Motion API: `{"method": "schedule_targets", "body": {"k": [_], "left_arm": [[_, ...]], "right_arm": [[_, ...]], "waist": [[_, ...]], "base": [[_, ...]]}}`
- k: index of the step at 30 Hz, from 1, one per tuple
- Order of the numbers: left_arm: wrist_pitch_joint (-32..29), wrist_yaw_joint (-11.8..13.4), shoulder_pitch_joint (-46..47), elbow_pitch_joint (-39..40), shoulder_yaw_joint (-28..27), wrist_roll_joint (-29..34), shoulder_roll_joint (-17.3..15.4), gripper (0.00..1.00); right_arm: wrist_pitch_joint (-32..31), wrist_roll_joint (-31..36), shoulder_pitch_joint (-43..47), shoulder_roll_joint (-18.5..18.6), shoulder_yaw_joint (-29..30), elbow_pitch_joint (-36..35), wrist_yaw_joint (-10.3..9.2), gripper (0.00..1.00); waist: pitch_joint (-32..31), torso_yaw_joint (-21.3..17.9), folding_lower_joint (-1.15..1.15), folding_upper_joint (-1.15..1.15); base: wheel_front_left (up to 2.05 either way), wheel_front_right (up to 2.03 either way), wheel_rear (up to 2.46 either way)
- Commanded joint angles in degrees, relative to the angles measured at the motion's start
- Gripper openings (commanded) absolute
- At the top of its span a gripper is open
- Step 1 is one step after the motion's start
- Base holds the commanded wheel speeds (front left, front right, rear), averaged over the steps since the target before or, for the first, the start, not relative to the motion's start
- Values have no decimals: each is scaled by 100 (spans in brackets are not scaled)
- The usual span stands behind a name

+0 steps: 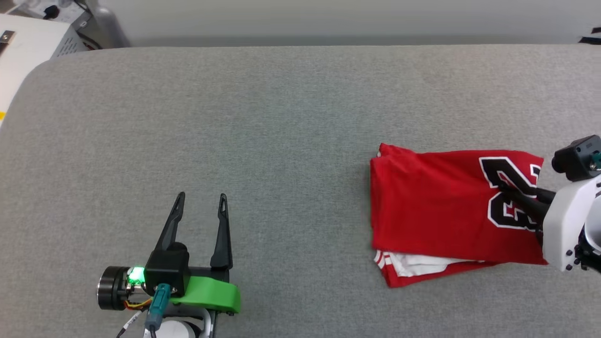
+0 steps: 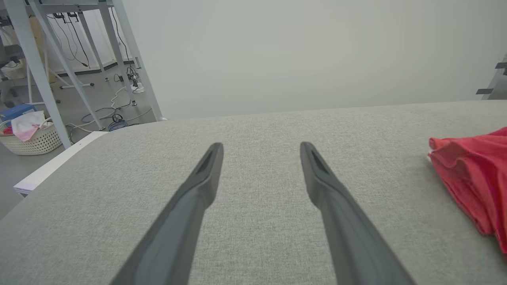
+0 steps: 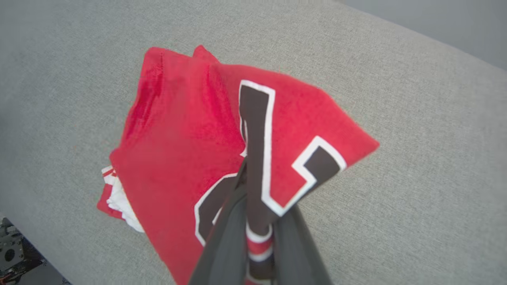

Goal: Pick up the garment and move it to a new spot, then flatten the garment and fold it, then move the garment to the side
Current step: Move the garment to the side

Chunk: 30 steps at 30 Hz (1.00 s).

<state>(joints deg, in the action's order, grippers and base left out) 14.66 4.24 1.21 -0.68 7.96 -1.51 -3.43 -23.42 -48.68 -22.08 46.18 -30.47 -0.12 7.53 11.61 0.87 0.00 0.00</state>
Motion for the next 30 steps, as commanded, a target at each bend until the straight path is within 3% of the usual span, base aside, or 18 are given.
{"method": "schedule_targets", "body": {"k": [1, 15, 22, 30], "left_arm": [[34, -7, -1, 37, -32, -11, 25, 100], [34, 2, 447, 377, -178, 137, -104, 100], [34, -18, 814, 543, -117, 198, -208, 100], [34, 29, 1147, 766, -8, 227, -256, 100]], "right_arm": [[16, 73, -152, 68, 34, -43, -4, 0], [-120, 263, -989, 567, 165, 449, -4, 0], [-54, 419, -1416, 991, 312, 1251, -4, 0], [6, 616, -1935, 1158, 535, 2305, -4, 0]], "waist": [[60, -292, 0, 0], [953, -926, 0, 0], [1524, -851, 0, 0], [2016, -660, 0, 0]], "base": [[0, 0, 0], [0, 0, 0], [0, 0, 0], [0, 0, 0]]}}
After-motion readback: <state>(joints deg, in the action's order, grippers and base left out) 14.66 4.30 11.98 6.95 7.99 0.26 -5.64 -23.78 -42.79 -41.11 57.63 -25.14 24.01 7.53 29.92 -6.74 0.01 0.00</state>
